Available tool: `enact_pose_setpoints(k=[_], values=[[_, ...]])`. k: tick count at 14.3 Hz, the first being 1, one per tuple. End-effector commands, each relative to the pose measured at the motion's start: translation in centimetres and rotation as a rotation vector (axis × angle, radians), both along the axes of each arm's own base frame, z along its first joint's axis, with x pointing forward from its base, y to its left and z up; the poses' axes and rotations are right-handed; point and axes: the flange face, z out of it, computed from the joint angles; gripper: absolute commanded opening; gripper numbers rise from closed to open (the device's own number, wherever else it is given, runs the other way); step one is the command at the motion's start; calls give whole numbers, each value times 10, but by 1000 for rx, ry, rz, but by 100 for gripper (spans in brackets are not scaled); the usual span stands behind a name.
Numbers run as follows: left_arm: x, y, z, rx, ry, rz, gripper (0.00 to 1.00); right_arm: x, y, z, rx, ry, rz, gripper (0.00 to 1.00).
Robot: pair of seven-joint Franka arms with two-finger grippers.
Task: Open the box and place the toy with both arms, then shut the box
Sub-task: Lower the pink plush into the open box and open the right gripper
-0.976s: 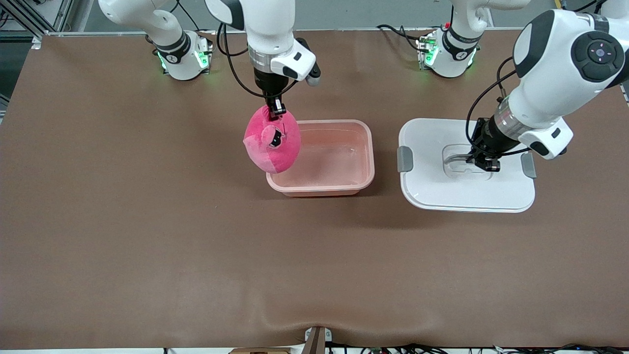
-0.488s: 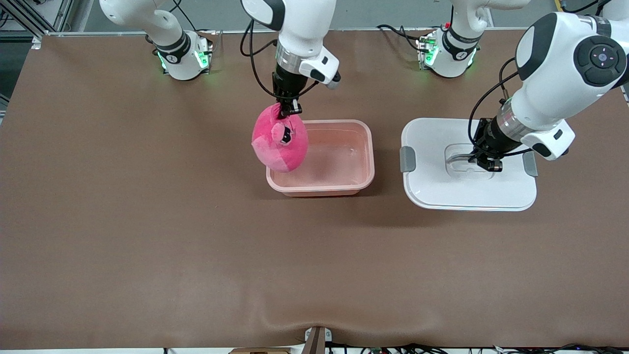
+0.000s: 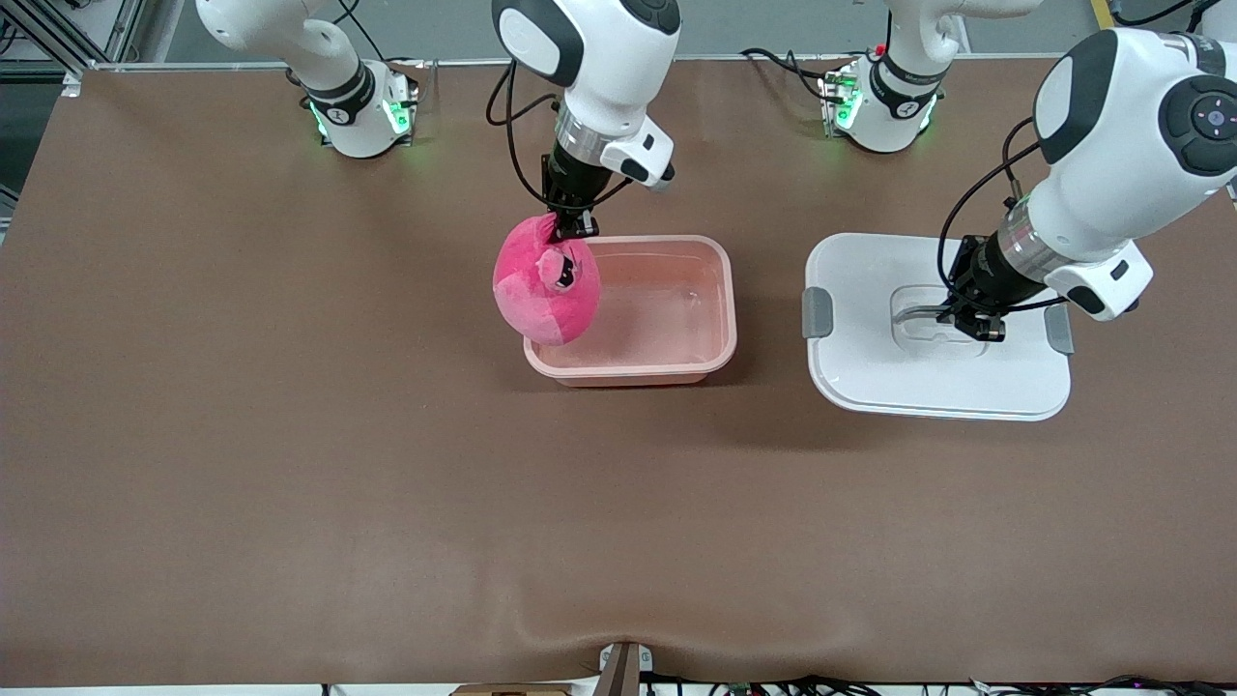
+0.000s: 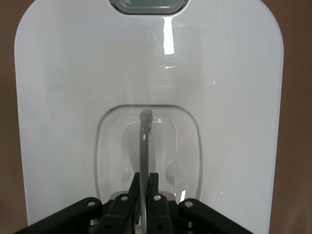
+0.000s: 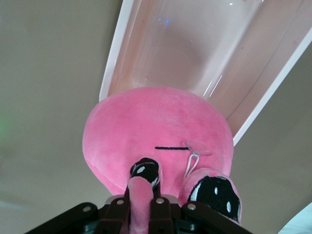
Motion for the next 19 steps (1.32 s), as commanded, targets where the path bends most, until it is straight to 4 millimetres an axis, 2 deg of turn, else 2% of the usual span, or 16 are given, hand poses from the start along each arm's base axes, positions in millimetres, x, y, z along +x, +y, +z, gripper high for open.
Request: enact_pose_setpoints(k=[1, 2, 3, 4, 8, 10, 11, 13, 16, 19], values=[[-9, 0, 8, -15, -2, -16, 0, 3, 12, 1, -23, -28, -1, 2], [-9, 1, 8, -16, -3, -15, 0, 3, 14, 5, -19, -29, -3, 25], [-9, 1, 9, -16, -5, -15, 0, 4, 14, 10, -12, -32, -7, 92], [-9, 0, 8, -16, -3, -16, 0, 4, 14, 16, -6, -34, -10, 100], [-9, 0, 9, -16, -5, -16, 0, -7, 19, 77, 45, -68, -63, 100], [-9, 0, 9, -16, -5, -16, 0, -9, 11, 104, 71, -80, -78, 100], [-9, 0, 9, -16, -5, -16, 0, -3, 2, 112, 84, -82, -97, 100], [-9, 0, 9, -16, -5, -16, 0, 28, -29, 114, 100, -57, -179, 100], [-10, 0, 9, -16, -3, -19, 0, 78, -83, 102, 105, -10, -315, 100], [-10, 0, 9, -16, -3, -21, 0, 120, -138, 98, 112, -62, -565, 100]])
